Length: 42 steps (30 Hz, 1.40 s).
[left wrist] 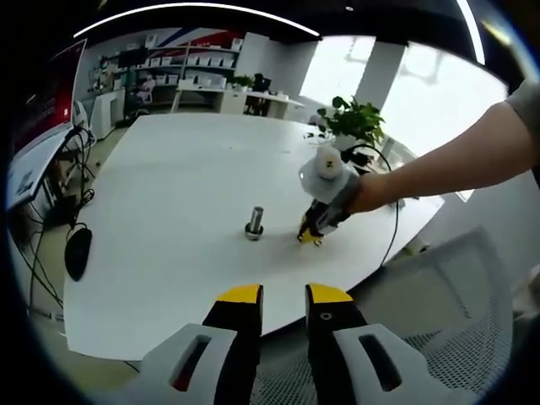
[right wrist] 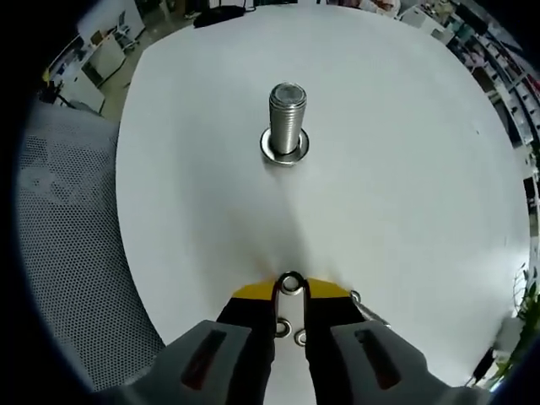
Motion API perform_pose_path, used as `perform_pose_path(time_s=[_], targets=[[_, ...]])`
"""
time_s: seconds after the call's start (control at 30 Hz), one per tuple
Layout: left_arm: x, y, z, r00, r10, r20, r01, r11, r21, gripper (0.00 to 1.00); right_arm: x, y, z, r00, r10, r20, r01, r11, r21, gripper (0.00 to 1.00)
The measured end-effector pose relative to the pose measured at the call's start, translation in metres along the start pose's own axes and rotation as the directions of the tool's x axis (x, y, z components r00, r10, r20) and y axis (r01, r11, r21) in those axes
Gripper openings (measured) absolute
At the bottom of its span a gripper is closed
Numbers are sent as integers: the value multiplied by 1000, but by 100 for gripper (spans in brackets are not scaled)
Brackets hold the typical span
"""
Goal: Place the washer onto the threaded stud by aligning its center hole with the stud, sliding it down to the base, and recovering from edge contact or off-axis alignment until the washer reaches the visible bottom stop.
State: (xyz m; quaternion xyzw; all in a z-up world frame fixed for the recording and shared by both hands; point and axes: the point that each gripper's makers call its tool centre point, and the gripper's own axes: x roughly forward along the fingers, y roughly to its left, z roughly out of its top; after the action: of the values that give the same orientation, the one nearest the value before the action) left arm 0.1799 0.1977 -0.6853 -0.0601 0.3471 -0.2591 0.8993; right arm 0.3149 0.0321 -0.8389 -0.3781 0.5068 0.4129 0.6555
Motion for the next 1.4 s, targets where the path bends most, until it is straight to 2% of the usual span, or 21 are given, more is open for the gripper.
perform_pose_path(time_s=[0.17, 0.3, 0.7, 1.03, 1.4], targets=[[0, -1, -1, 1000, -5, -3, 5, 1000, 3, 18, -12, -6, 3, 1000, 6, 29, -7, 999, 53, 13], [0, -1, 0, 1000, -7, -2, 7, 1000, 5, 18, -25, -13, 12, 997, -2, 78, -6, 996, 94, 13], [0, -2, 0, 1000, -12, 0, 12, 1000, 8, 18, -52, -30, 22, 990, -51, 132, 41, 997, 72, 13], [0, -2, 0, 1000, -14, 1, 14, 1000, 9, 17, -64, -48, 17, 989, -73, 126, 65, 996, 62, 13], [0, -2, 1, 1000, -17, 4, 17, 1000, 9, 17, -62, -48, 0, 995, -64, 83, 60, 997, 41, 13]])
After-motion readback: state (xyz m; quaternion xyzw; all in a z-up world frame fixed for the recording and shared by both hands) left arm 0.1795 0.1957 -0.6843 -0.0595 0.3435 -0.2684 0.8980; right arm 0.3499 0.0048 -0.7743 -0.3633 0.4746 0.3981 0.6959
